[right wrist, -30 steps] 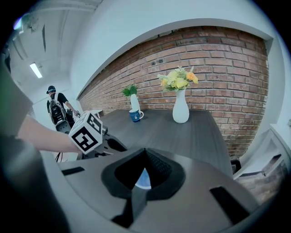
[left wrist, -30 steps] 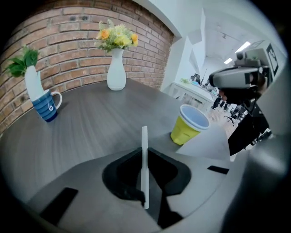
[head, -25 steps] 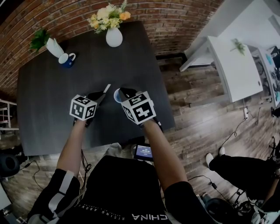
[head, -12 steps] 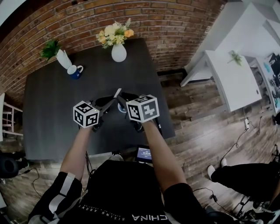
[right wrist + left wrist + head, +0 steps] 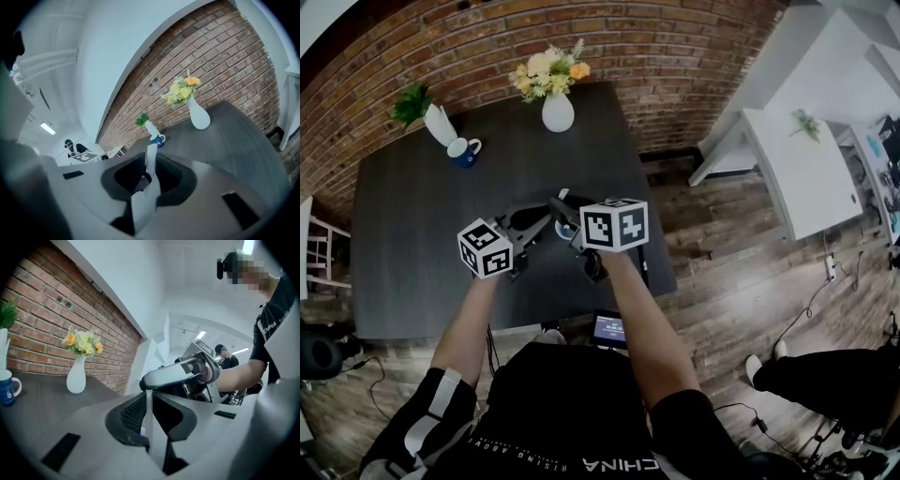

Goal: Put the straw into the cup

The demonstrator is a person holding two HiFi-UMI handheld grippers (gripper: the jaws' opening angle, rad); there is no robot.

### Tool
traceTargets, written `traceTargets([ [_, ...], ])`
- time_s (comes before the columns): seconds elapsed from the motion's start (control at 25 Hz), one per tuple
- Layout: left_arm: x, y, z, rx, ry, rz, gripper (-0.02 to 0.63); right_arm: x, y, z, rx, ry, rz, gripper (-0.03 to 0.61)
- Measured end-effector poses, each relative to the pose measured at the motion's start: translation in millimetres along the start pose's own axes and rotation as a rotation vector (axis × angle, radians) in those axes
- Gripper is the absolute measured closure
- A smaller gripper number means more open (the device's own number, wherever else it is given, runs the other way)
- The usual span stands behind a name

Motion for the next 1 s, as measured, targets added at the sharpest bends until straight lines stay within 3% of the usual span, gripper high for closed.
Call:
traceTargets([
  [0.44,0.4,-1.0,0.1,-0.025,-0.066,0.01,0.568,3.0,2.2,-5.2,0.021,0.022,0.025,0.523],
  [0.76,-8.2,7.8,-0.7,-0.062,-0.09,-0.012,0.566,18.4,14.0,-20.2,0.079,0.079,0.154,0.525],
  [1.0,-14.3,7.3,2.0,-0.093,-0.088,-0.024,0.568,34.0,15.0,-11.5,0.041,0.115,0.235,0.524],
])
Point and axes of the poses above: the fingertips, and each gripper's own axes: y backward along the fingers, x to its right, z out of its underside, the point moved 6 cm from there along y, backward along the fingers, and after that the axes turned 1 degree about -x, right-handed, at the moved point
